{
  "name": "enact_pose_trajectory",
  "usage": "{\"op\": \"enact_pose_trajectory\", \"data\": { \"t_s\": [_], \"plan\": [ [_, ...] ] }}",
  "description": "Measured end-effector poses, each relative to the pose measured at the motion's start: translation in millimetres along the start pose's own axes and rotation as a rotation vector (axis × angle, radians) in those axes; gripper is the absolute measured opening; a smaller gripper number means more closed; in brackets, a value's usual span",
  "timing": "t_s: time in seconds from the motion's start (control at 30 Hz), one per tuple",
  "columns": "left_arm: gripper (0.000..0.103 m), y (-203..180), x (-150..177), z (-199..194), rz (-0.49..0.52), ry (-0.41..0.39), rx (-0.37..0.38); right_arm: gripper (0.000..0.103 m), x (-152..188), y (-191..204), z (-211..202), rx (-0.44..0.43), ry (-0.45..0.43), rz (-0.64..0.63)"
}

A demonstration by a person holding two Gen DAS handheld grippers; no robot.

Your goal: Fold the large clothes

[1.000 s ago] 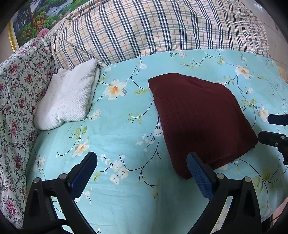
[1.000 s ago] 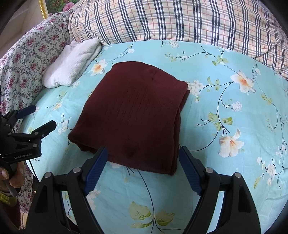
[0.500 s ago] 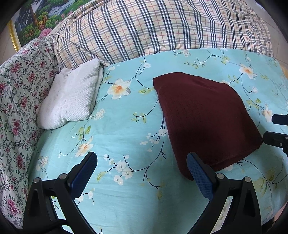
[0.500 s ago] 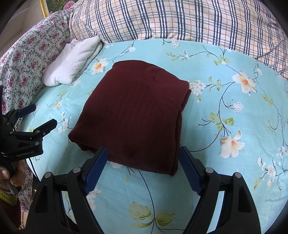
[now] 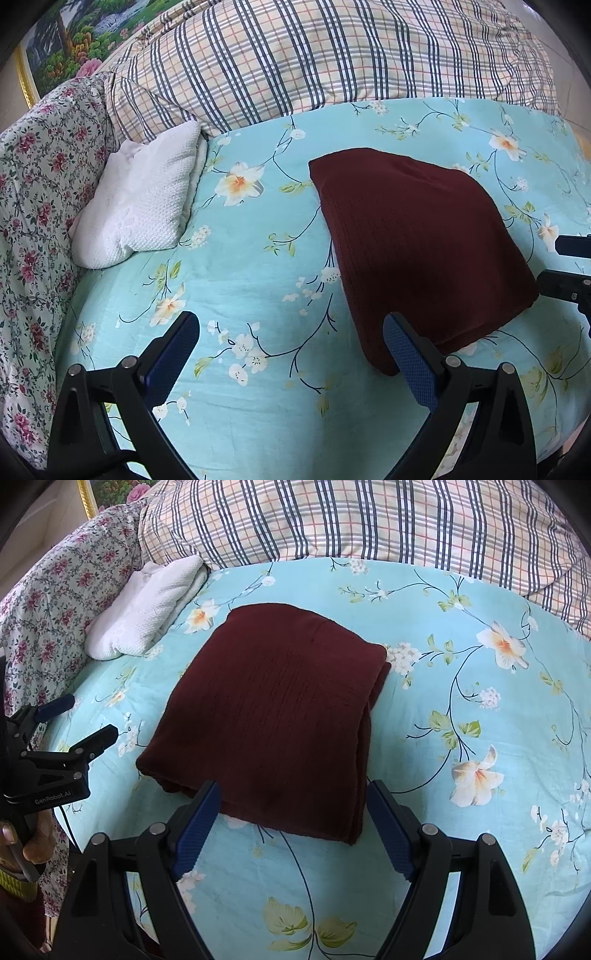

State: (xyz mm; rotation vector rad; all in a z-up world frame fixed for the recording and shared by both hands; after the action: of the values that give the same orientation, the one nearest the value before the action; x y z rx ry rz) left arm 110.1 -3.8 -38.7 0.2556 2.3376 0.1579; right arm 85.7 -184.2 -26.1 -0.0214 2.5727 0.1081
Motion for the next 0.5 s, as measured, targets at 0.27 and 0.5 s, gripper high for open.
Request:
{"op": "enact_pose_trajectory", "data": {
  "t_s": [0.27,0.5],
  "plan": [
    [0.1,1.6,-2.9,3.8,0.0,0.004,0.003,0.081,-0.7,-0.4,5.5,-0.005,0.007,0.004],
    [0.1,-0.4,-6.8,6.8,0.005,0.006,0.009,0.081,-2.2,-1.8,6.3,-0.002,0.006,0.001]
  ]
}}
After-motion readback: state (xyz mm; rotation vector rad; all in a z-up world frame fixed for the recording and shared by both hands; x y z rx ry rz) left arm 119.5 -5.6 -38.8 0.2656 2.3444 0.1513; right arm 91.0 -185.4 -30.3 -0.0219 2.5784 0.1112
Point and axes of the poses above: each gripper's, at about its wrist camera, not at the fingertips, and z roughly the way its jaws point, y to its left, x to its underside, the point moved 1 cm from there along z, roughly the way its jaws point, and after that the axes turned 8 degrees about -z, right-handed, at the moved point
